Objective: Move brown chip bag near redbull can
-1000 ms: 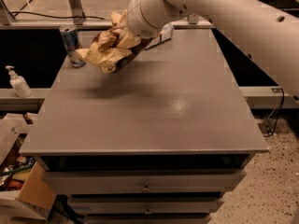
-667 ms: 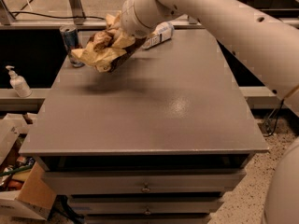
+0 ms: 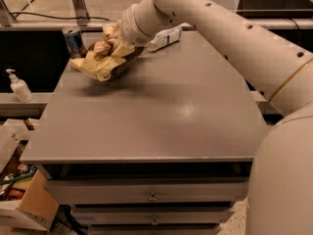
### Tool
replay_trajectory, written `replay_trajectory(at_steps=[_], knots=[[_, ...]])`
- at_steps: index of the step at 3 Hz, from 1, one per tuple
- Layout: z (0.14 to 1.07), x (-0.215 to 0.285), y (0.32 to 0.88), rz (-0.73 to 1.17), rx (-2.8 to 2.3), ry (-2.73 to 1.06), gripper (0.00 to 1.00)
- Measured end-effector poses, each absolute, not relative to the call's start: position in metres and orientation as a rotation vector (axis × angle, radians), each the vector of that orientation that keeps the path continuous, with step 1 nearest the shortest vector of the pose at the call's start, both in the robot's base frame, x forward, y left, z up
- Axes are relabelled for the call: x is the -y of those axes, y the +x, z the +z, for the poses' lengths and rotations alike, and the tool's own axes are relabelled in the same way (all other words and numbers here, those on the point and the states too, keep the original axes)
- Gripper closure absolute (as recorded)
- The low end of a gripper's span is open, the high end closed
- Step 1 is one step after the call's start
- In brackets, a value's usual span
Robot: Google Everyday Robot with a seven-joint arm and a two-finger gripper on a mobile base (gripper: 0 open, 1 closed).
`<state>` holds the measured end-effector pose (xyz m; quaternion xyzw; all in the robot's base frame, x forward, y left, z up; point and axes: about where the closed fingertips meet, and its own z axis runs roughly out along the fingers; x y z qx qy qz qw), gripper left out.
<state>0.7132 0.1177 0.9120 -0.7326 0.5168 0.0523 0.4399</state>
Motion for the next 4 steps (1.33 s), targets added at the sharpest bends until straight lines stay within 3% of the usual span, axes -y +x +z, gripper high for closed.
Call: replay_trajectory(at_steps=[1,2,4], knots=[[0.900,-0.128,0.717,0.183,-1.276,-1.832,1.00],[0.889,-0.132,0.714,0.233,-1.297,-1.834,0.82],[0.879,-0.136,0.704,0.303,-1.328,-1.814,0.36]])
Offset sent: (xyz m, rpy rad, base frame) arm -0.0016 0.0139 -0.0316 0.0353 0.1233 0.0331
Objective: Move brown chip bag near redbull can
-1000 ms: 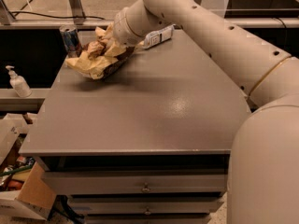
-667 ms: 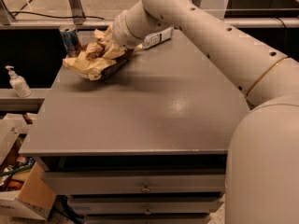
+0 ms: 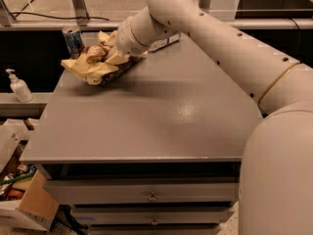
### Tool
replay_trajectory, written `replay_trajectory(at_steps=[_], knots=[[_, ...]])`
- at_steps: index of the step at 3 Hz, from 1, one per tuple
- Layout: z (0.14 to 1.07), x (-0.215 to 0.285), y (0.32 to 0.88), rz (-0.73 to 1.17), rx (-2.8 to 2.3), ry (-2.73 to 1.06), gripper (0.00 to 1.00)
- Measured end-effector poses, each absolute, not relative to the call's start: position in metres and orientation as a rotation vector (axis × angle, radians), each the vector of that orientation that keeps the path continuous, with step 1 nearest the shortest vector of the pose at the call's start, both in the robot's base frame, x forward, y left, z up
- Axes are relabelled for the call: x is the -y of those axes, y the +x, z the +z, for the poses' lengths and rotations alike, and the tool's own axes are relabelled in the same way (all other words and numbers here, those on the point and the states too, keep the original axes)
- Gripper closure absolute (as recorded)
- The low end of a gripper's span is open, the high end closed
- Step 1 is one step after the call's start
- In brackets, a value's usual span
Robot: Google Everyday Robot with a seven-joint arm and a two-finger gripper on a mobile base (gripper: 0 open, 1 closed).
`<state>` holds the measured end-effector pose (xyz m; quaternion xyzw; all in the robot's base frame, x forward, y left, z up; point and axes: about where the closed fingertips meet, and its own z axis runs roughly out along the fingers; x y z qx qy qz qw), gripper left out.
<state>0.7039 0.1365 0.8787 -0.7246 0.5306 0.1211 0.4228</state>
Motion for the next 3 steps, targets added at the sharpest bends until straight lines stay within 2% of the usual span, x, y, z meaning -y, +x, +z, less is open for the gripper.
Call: replay_trajectory(at_steps=[1,2,3], knots=[[0.8787,-0.1384,0.7006,0.322,-1.335,-1.802,0.13],[0.8785,-0.1387,0.6984,0.333,-1.342,-1.792,0.00],[0.8804,-0.1364,0.6969,0.341,-1.344,-1.776,0.00]])
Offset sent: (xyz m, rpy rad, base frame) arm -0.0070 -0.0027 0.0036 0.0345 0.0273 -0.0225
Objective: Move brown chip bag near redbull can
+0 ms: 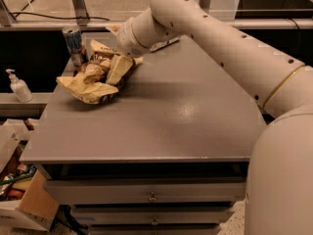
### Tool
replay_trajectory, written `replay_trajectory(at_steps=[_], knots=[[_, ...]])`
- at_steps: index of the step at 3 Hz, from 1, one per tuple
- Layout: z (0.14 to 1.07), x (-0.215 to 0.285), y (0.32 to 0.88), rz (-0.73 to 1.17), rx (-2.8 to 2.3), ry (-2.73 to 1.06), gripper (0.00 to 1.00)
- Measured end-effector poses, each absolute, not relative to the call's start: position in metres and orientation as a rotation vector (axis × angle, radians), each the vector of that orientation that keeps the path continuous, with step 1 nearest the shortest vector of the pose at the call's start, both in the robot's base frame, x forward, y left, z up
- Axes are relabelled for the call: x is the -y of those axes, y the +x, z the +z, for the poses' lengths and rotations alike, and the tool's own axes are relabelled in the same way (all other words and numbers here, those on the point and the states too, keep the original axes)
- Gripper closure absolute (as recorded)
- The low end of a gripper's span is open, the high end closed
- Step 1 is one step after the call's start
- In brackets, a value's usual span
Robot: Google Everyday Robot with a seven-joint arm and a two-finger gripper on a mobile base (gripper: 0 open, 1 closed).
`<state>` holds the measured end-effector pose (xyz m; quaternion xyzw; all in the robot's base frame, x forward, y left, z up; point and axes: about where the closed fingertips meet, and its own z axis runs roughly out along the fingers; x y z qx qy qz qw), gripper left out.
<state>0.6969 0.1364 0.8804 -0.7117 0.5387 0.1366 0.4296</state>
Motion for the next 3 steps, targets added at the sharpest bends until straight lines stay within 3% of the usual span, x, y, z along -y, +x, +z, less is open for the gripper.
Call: replay_trajectory(at_steps=[3], knots=[[0.960,-0.082,0.678,0.282,-1.285,-1.517,0.00]])
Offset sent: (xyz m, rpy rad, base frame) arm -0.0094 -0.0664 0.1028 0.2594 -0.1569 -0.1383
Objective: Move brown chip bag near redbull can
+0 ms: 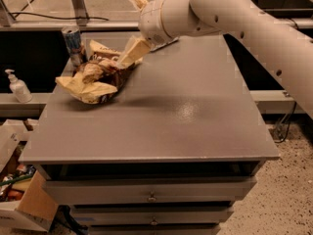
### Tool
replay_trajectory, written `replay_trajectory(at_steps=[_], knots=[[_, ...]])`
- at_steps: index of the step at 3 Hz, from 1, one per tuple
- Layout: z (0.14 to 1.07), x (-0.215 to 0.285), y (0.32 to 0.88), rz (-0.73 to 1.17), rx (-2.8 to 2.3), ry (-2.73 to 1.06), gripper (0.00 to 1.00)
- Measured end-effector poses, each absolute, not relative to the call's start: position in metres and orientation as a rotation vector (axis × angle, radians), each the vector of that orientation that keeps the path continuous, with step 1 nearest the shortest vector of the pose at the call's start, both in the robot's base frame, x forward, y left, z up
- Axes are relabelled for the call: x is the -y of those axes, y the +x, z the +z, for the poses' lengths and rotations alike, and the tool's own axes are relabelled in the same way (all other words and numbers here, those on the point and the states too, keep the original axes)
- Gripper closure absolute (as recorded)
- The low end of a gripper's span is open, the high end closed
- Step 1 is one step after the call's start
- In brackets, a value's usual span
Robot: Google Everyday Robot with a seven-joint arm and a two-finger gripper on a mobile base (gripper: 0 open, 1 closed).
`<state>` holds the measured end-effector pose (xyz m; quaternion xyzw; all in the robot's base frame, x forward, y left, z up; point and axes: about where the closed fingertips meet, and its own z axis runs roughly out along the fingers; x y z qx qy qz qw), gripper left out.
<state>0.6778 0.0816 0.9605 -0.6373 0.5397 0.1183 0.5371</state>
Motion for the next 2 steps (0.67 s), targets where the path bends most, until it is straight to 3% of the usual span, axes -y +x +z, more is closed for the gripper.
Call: replay_trajectory(at_steps=[2], knots=[[0.962,-0.036,0.646,0.230,-1.352,-1.407,0.00]])
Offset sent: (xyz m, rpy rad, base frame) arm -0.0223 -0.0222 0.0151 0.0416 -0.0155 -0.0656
